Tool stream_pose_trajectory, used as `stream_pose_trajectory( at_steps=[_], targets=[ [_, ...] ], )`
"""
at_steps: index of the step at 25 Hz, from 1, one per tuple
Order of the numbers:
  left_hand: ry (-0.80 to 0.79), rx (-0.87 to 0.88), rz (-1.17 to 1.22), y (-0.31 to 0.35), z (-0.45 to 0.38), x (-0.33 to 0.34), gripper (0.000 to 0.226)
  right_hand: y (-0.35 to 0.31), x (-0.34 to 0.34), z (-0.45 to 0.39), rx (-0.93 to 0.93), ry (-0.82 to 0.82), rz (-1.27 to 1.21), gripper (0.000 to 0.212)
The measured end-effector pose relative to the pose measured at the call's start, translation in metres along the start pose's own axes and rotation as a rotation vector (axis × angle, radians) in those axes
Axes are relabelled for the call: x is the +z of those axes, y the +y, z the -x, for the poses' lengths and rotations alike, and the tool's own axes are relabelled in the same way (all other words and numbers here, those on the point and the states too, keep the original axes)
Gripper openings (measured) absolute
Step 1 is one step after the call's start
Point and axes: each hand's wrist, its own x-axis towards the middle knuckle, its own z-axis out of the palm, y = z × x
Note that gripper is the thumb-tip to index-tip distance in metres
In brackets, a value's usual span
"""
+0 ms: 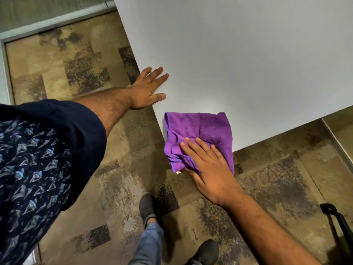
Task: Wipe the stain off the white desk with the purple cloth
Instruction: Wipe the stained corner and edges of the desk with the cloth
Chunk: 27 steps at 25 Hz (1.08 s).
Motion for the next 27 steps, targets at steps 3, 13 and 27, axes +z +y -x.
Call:
stream_pose_trajectory(
  at_steps=[3, 13, 27],
  targets=[
    [-0.010, -0.065, -0.027, 0.007, 0.004, -0.004, 0.076, 0.001, -0.005, -0.010, 0.082, 0.089, 0.181, 0.095],
    [-0.056, -0.116, -0.065, 0.014, 0.003, -0.005, 0.071, -0.032, 0.009, -0.096, 0.138, 0.100, 0.180, 0.087],
    [-0.040, -0.092, 0.000, 0.012, 0.003, 0.003, 0.073, -0.036, 0.045, -0.018, -0.008, 0.102, 0.255, 0.079]
  ],
)
